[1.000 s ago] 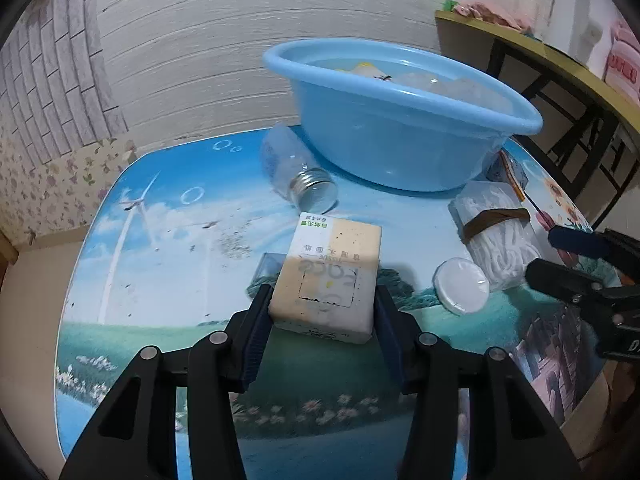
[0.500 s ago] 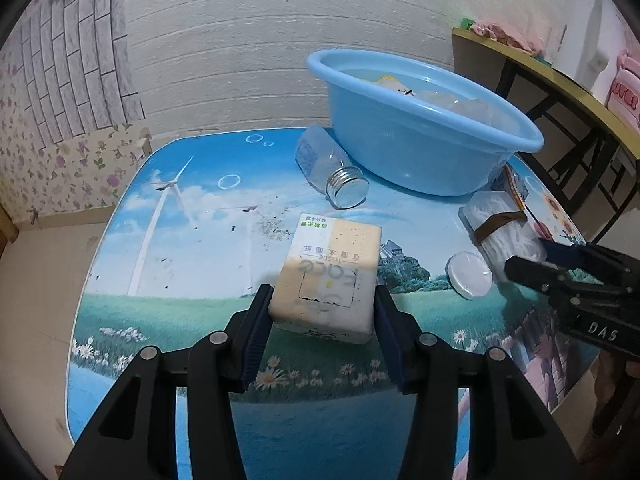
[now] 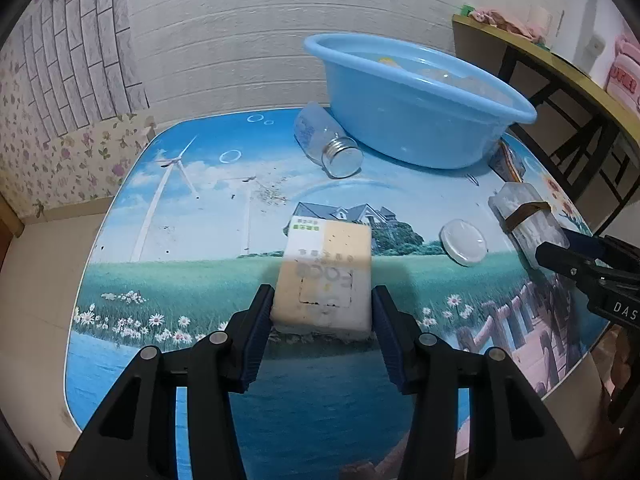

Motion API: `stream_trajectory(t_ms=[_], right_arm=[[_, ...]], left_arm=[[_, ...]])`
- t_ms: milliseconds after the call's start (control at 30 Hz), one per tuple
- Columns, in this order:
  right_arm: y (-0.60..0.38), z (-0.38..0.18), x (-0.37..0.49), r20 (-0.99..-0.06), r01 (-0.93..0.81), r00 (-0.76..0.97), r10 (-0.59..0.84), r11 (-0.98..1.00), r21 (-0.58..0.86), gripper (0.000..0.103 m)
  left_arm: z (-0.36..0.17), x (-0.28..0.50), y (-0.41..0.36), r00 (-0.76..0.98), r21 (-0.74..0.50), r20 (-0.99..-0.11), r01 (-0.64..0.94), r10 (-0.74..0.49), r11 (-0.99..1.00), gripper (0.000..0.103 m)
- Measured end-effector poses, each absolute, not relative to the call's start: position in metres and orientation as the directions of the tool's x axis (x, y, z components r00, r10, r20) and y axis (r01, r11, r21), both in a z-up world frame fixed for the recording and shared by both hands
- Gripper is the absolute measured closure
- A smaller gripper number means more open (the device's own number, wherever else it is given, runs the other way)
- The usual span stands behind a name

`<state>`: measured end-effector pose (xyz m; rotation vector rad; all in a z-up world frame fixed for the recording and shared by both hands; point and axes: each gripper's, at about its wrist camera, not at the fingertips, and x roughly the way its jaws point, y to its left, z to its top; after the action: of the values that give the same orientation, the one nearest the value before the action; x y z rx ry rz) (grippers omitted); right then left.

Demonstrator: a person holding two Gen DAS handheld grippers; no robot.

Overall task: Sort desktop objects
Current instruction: 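Grasp the Face tissue pack with the left gripper while the right grasps the floss box, then lift the tissue pack with the left gripper while the right lifts the floss box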

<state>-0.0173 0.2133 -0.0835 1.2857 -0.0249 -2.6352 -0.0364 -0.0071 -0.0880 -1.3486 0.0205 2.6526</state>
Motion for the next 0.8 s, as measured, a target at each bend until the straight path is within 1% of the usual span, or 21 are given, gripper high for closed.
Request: stream_trajectory(t_ms=[367,467,800], right_arm=[[0.226,-0.085,-0.004,-0.782,0.191,-0.589,-0.203,-0.976,0.11,0.05],[0.227,-0.086,-0.002,-0.783,0.193,-0.592,-0.189,-0.977,0.089,0.05],[0.227,-0.088,-0.002,-0.779,0.207,-0.601,-0.18,-0.976,0.066,0.05]], left_arm=[[-0.089,-0.027,0.002,-0.562,-0.038,-0.817,-0.172,0.129,-0.984,0.055],[-0.091,-0.026,0.003,-0.556,-0.033,-0.822,-0.172,0.125,-0.985,0.055],[-0.092,-0.027,0.005,-0.573,-0.022,-0.811,-0.169,0.116,-0.985,0.055]])
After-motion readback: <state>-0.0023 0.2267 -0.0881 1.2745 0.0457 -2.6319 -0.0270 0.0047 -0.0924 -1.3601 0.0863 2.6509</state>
